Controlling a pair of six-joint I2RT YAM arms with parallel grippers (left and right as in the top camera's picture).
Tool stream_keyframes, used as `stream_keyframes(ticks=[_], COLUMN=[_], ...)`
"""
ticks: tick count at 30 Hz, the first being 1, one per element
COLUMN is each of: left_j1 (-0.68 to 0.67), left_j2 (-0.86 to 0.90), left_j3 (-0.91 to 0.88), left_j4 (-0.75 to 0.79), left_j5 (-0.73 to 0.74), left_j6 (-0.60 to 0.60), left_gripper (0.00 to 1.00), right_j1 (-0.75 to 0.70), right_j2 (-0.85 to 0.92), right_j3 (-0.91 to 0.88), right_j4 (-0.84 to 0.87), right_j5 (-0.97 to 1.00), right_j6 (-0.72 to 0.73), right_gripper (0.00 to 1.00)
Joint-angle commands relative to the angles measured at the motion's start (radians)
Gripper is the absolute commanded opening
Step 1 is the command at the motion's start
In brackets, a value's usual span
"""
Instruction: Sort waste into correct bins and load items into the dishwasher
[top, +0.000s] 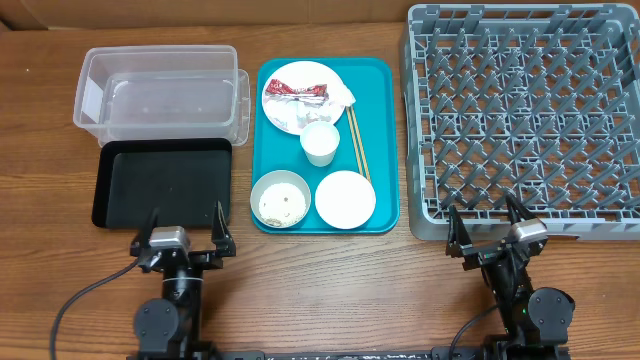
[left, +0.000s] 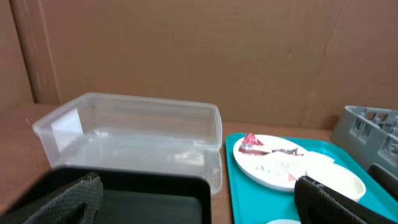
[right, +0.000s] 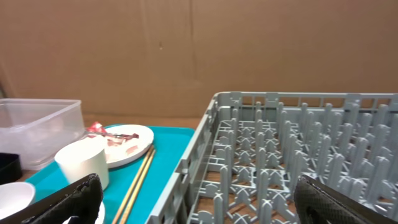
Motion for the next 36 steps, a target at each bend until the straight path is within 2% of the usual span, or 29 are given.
stream_keyframes(ticks=[1, 4, 11, 14, 20, 24, 31, 36], left_j1=[0.008, 0.008, 0.001, 0.001, -0.044, -0.100, -0.183, -0.201], left_j2=[0.075, 0.190, 0.538, 0.704, 1.053, 1.278, 1.621, 1.732], left_j3=[0.151, 0.266, 0.585, 0.755, 1.139, 1.392, 1.803, 1.920], left_j4=[-0.052, -0.101, -0.179, -0.291, -0.619, -0.829, -1.181, -1.294], left_j5=[0.013, 0.013, 0.057, 0.081, 0.088, 0.079, 0.080, 0.081], left_j6=[0.102, 0.136, 0.135, 0.135, 0.159, 0.162, 0.160, 0.160], left_gripper=[1.00, 1.00, 1.00, 1.00, 1.00, 1.00, 1.00, 1.00], right_j1=[-0.001, -0.001, -0.001, -0.001, -0.001, -0.001, -0.001, -0.001], right_j2=[-0.012, -0.012, -0.007, 0.014, 0.119, 0.240, 0.556, 0.810], right_j3=[0.005, 0.034, 0.121, 0.179, 0.308, 0.405, 0.649, 0.863], right_j4=[0.008, 0.008, -0.037, -0.121, -0.245, -0.315, -0.497, -0.692], right_j5=[-0.047, -0.046, -0.054, -0.054, -0.054, -0.054, -0.067, -0.085], right_j6=[0.004, 0.004, 0.004, 0.003, 0.003, 0.003, 0.003, 0.003], right_gripper=[1.00, 1.00, 1.00, 1.00, 1.00, 1.00, 1.00, 1.00])
